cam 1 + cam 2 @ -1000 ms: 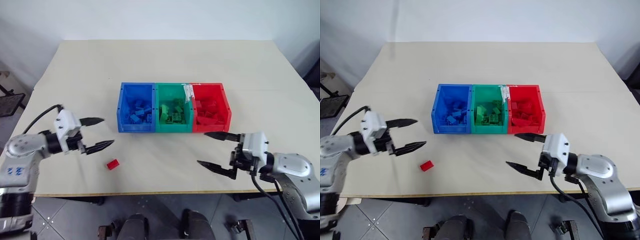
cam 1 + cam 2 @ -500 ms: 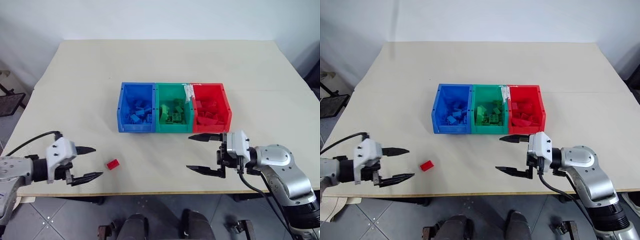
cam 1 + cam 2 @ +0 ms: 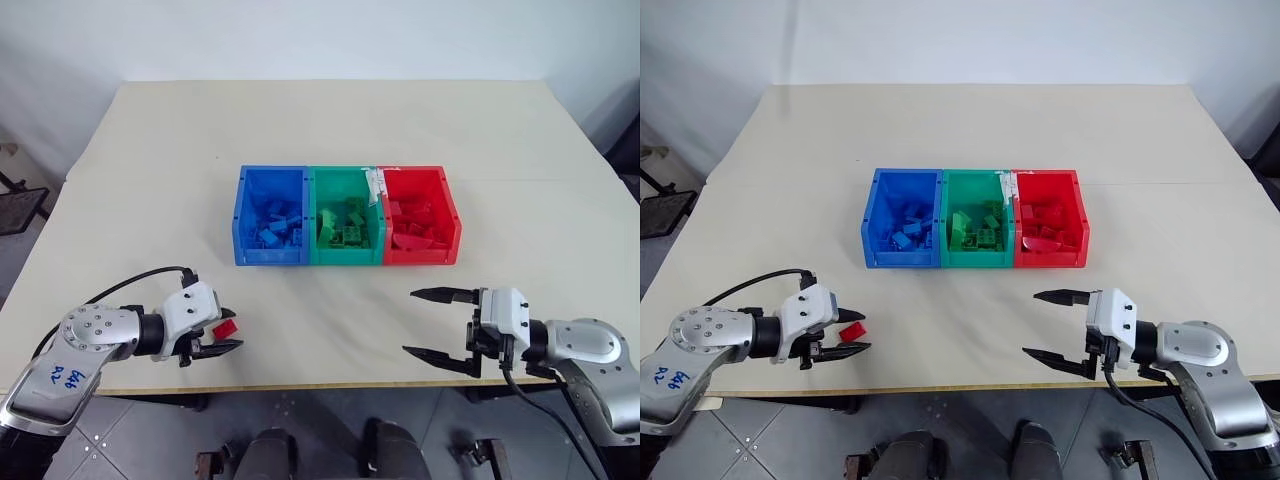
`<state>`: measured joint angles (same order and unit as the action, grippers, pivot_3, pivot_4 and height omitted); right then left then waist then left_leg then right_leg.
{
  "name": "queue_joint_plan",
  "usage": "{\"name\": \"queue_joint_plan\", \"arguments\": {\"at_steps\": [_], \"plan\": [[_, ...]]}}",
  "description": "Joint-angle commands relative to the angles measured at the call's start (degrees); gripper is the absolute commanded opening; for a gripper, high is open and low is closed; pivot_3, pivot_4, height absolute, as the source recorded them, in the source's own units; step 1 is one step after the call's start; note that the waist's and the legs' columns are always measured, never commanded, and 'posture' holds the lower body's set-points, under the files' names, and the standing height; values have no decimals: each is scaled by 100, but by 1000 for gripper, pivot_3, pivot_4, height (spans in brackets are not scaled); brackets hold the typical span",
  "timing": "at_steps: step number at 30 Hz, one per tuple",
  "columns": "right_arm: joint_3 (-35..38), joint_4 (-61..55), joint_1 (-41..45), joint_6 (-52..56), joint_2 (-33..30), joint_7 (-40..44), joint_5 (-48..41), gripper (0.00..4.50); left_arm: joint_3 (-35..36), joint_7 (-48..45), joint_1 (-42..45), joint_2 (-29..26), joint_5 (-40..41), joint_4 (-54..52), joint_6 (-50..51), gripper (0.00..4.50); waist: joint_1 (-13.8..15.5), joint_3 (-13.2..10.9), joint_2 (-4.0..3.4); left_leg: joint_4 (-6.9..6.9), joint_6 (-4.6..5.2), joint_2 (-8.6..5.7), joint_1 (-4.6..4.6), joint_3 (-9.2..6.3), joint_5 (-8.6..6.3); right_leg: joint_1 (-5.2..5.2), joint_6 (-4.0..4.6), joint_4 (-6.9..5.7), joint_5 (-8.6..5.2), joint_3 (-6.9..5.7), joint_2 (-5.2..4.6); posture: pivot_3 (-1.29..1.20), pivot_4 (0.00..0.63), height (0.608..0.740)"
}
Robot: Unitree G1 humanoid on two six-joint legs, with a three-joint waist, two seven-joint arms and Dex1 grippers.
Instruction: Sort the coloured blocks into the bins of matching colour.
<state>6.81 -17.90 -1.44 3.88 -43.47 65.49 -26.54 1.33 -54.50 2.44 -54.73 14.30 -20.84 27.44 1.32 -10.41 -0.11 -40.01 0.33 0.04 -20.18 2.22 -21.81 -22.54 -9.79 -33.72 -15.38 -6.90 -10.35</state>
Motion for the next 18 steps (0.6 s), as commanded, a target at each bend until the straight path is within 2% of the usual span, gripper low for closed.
{"name": "queue_joint_plan", "arguments": {"at_steps": [1,4,6,8,10,11,13,15,18], "plan": [[300,-239,-154,-19,-69,-137,-62,4500,-134,-90,250,61,-18,208,-7,1411,1,1,-1,0,0,0,0,1,0,1,0,0,0,1,0,0,150,740],[536,-316,-389,2,-67,-291,-75,4500,-216,-112,768,413,300,143,140,489,44,0,0,-6,1,-3,-3,0,0,1,0,0,0,1,-2,0,150,740],[651,-363,-496,16,-52,-396,-80,4500,-298,-87,1030,595,323,139,163,493,40,1,4,-9,1,-4,-6,-2,0,2,-1,1,0,1,-2,0,150,740],[875,-451,-678,51,0,-579,-97,4500,-389,8,1501,1004,561,103,344,493,35,1,3,-9,1,-4,-6,-1,0,2,-1,0,1,1,-2,0,150,740],[1311,-656,-912,190,274,-1123,-258,4500,-725,374,2475,1978,717,263,513,493,105,1,3,-10,1,-4,-5,-3,0,3,-1,-3,1,-1,-2,0,150,740],[1438,-731,-976,249,364,-1297,-315,4500,-825,487,2762,2283,715,341,567,493,181,0,8,-16,3,-8,-7,-8,2,7,-3,-3,1,-2,-3,0,150,740],[1694,-911,-1122,338,501,-1572,-365,4500,-1040,675,3282,2879,554,642,460,493,174,5,13,-40,3,-9,-19,-8,2,8,-3,-1,3,0,-2,0,150,740],[1864,-1042,-1233,388,567,-1762,-370,4500,-1210,782,3623,3242,401,948,310,493,156,6,13,-39,4,-13,-14,-3,2,11,-6,-2,4,3,-5,0,150,740],[2303,-1238,-1476,540,749,-2276,-362,4500,-1630,1184,4393,3978,-212,2095,-454,493,128,10,6,-16,4,-10,0,7,2,9,-6,1,4,7,-1,0,150,740]]}}
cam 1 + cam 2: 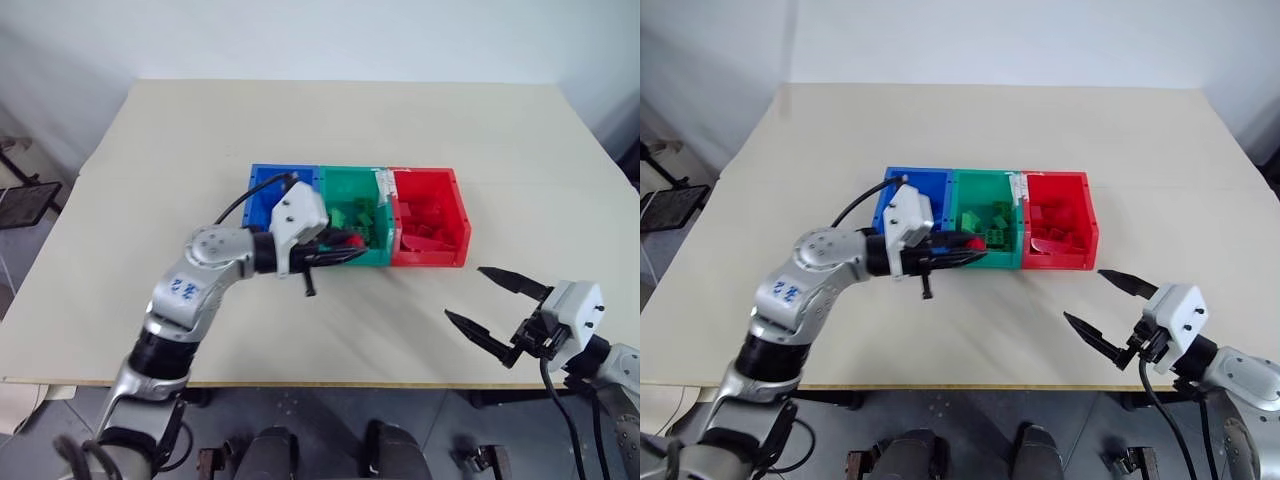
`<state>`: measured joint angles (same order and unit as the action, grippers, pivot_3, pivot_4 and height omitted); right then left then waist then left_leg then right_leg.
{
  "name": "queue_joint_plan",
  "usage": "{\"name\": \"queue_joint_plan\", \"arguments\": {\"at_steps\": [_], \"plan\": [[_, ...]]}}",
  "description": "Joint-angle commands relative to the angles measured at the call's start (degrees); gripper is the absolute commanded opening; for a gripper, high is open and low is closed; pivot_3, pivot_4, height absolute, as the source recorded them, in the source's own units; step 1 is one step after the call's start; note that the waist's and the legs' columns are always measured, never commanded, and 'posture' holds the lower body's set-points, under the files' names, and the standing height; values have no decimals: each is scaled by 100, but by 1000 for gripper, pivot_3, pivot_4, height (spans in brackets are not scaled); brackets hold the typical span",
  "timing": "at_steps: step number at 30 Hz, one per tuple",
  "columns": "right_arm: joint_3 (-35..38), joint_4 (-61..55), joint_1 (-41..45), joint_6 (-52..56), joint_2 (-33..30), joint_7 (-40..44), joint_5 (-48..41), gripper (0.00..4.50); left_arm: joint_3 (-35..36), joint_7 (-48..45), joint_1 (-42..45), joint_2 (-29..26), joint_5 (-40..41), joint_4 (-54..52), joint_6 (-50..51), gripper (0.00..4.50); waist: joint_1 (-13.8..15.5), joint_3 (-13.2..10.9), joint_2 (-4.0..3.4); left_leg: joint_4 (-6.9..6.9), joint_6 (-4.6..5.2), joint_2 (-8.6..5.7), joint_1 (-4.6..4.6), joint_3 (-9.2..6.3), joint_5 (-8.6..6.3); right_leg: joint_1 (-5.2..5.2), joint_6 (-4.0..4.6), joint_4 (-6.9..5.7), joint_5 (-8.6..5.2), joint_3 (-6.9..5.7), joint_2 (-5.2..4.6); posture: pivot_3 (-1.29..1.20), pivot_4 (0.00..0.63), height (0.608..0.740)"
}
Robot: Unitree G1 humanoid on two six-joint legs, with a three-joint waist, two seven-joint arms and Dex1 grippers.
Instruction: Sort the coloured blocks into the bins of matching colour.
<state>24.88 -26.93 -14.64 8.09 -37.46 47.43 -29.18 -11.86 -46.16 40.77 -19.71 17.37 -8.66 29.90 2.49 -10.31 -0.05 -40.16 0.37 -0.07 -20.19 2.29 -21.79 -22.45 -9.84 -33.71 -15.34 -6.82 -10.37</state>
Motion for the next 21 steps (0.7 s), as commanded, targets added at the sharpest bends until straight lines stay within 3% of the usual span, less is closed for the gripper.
{"name": "queue_joint_plan", "arguments": {"at_steps": [1,7,10,14,15,21], "plan": [[609,-382,-222,186,192,-608,-112,4500,-410,460,771,670,-704,1228,-939,493,32,0,1,1,2,0,-3,-1,2,0,0,1,0,-1,0,0,150,740],[747,-696,-530,357,373,-987,-76,4500,-419,907,2357,1892,-1322,4167,-2698,493,91,-4,6,-1,20,-14,-25,7,7,0,0,43,0,0,-5,0,150,740],[751,-894,-728,340,525,-1110,-92,4500,-318,903,2781,2183,-1432,5277,-3265,493,64,-3,5,15,21,-13,-24,7,7,-2,-1,47,0,-5,-5,0,150,740],[716,-1055,-943,264,660,-1175,-53,4500,-182,774,3007,2304,-1456,5894,-3658,493,37,-4,6,22,22,-12,-23,13,6,-7,-1,50,0,-6,-5,0,150,740],[708,-1078,-978,245,685,-1186,-47,4500,-154,763,3047,2302,-1473,5970,-3712,1256,38,-4,6,20,23,-11,-23,12,6,-7,-1,49,0,-6,-5,0,150,740],[569,-1056,-993,109,721,-1121,-2,4500,112,393,2858,2091,-1321,5673,-3764,3064,48,-3,5,13,25,-11,-24,13,7,-6,-1,49,0,-4,-6,0,150,740]]}}
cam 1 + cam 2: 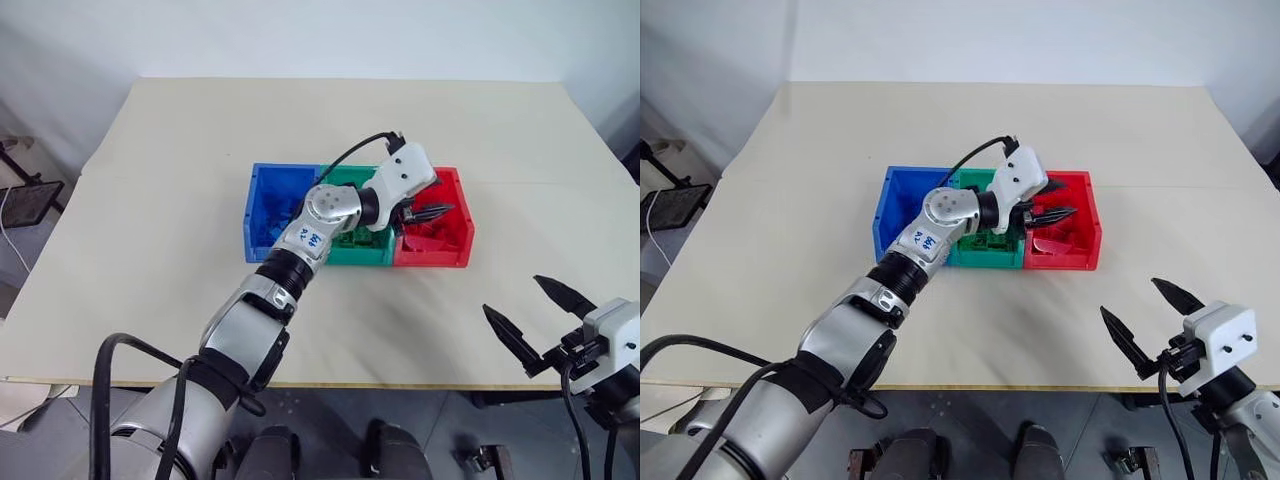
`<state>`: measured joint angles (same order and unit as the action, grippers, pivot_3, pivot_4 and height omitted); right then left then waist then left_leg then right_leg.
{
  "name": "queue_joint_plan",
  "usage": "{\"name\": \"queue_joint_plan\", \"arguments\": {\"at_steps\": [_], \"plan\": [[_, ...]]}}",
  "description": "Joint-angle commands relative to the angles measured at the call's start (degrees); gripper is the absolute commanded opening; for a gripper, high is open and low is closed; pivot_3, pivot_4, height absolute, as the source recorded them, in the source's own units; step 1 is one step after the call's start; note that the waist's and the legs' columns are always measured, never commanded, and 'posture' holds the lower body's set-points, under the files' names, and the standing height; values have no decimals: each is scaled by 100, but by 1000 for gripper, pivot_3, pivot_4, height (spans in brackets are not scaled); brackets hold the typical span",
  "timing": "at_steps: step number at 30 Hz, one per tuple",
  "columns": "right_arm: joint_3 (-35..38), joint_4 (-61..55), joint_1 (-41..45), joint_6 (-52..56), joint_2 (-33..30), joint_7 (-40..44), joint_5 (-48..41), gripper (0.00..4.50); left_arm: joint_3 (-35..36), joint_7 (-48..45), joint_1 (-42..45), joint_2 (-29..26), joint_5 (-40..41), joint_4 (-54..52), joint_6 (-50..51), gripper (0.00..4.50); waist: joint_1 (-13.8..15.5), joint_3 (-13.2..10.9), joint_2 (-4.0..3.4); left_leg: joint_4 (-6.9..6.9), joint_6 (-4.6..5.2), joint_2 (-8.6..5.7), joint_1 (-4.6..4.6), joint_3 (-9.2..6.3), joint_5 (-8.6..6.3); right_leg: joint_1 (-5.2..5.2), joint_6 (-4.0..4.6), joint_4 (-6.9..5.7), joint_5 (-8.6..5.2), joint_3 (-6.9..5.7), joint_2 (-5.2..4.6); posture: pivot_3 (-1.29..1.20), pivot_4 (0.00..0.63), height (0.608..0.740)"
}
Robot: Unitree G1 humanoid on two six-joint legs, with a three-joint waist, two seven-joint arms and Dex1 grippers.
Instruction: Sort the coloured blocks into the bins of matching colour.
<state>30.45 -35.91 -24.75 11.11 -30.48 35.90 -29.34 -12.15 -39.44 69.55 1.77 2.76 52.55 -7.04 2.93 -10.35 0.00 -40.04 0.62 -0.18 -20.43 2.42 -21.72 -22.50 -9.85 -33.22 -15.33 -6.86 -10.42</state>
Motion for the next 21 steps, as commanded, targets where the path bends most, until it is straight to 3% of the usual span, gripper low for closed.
{"name": "queue_joint_plan", "arguments": {"at_steps": [1,5,13,17,21], "plan": [[-43,-126,63,-217,6,54,41,4500,203,-371,-128,-100,224,-626,22,3393,-1,1,-1,0,0,0,0,-1,0,0,0,-1,0,-1,0,0,150,740],[-269,104,440,-259,-153,170,131,4500,278,-852,-845,-554,387,-1736,175,4468,-17,1,-2,-1,0,1,2,-1,0,0,0,-5,0,0,0,0,150,740],[-897,575,1274,-332,-730,1051,95,4500,684,-1753,-2459,-2188,1005,-4386,890,4468,-161,2,-7,-2,-2,7,12,-12,1,-2,0,-31,0,-1,0,0,150,740],[-1282,1164,1889,-422,-1134,1704,142,4500,1423,-2007,-3775,-3240,1473,-5533,1177,4468,-171,2,-8,-4,-3,8,16,-15,1,2,0,-32,0,0,-1,0,150,740],[-1548,1649,2348,-588,-1307,2120,228,4500,2109,-1868,-5099,-3789,1755,-6114,1405,4468,-178,0,-7,-2,-10,15,20,-23,-4,3,0,-41,0,-6,1,0,150,740]]}}
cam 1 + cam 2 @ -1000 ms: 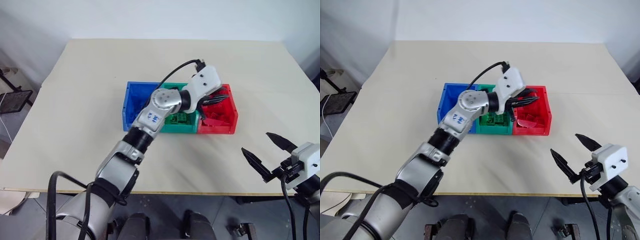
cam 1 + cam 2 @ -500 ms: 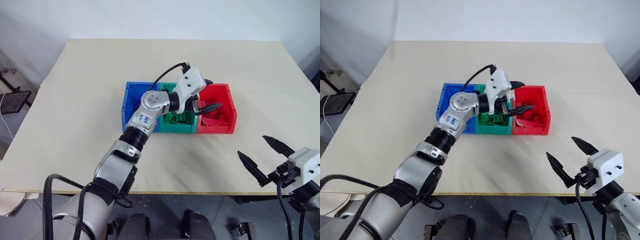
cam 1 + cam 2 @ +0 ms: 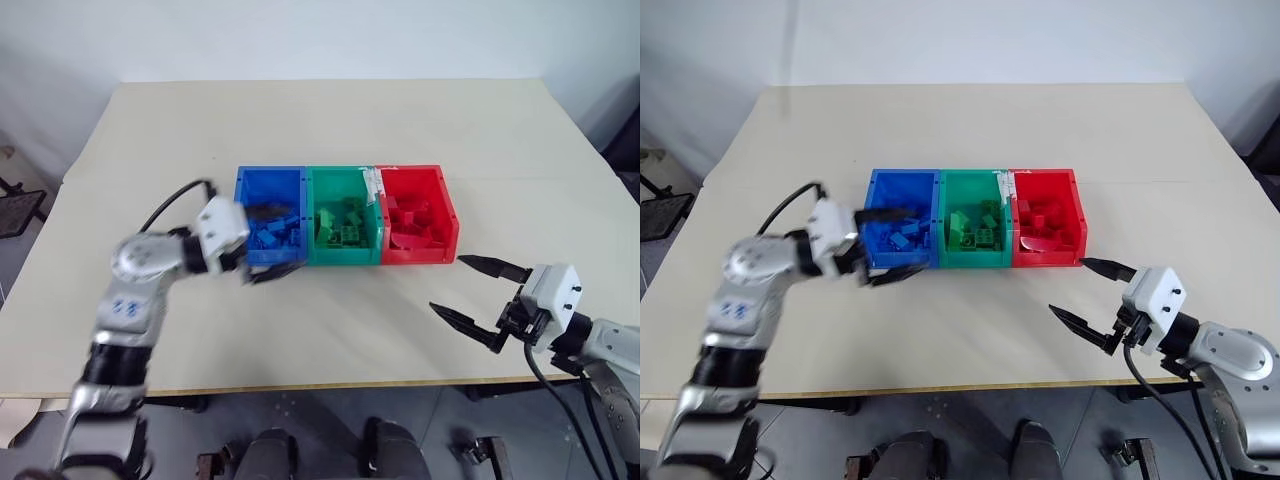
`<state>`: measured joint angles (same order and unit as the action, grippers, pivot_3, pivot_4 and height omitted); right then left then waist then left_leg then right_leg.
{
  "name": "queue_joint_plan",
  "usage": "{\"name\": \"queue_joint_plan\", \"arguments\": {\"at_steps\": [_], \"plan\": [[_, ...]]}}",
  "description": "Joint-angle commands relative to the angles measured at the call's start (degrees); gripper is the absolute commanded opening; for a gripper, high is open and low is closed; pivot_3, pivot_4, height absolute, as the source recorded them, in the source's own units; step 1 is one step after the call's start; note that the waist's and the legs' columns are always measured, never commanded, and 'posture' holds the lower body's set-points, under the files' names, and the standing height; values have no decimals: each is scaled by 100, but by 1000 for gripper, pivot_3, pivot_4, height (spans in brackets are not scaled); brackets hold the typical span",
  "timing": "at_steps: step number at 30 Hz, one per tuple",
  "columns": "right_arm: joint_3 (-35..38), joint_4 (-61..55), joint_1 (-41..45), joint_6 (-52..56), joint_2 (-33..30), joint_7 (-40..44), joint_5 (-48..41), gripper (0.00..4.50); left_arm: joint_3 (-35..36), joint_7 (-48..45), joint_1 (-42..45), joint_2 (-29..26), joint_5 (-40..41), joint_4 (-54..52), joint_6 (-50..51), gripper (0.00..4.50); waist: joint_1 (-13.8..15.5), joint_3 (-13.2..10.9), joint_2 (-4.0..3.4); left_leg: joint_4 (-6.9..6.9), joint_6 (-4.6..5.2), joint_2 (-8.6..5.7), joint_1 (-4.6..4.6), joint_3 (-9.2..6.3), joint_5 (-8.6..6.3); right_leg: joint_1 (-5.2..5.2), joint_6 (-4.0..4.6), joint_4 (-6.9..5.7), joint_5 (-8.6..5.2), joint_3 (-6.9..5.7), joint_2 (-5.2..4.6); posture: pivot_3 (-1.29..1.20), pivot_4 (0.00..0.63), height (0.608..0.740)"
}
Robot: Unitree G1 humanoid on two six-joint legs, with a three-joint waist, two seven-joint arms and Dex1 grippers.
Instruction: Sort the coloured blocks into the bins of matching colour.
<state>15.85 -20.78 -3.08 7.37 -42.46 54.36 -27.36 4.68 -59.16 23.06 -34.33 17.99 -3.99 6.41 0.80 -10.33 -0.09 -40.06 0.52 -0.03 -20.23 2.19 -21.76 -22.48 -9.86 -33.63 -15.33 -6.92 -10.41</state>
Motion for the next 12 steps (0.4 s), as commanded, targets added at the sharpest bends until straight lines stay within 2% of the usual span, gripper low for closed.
{"name": "queue_joint_plan", "arguments": {"at_steps": [1,5,12], "plan": [[-133,207,263,-228,-130,339,49,4500,525,174,-654,-267,163,-475,16,4468,62,-1,3,-2,0,-1,-2,-4,0,1,0,0,0,-2,-1,0,150,740],[-270,431,584,-288,-99,443,118,4500,926,313,-1383,-551,35,-491,-186,4468,90,-2,4,-14,0,-5,-6,-6,0,8,0,8,0,0,-3,0,150,740],[-254,552,666,-384,70,181,255,4500,1040,766,-1438,-530,9,-359,-137,4468,69,-2,4,-10,-4,-4,-4,-4,-2,5,0,2,0,0,-2,0,150,740]]}}
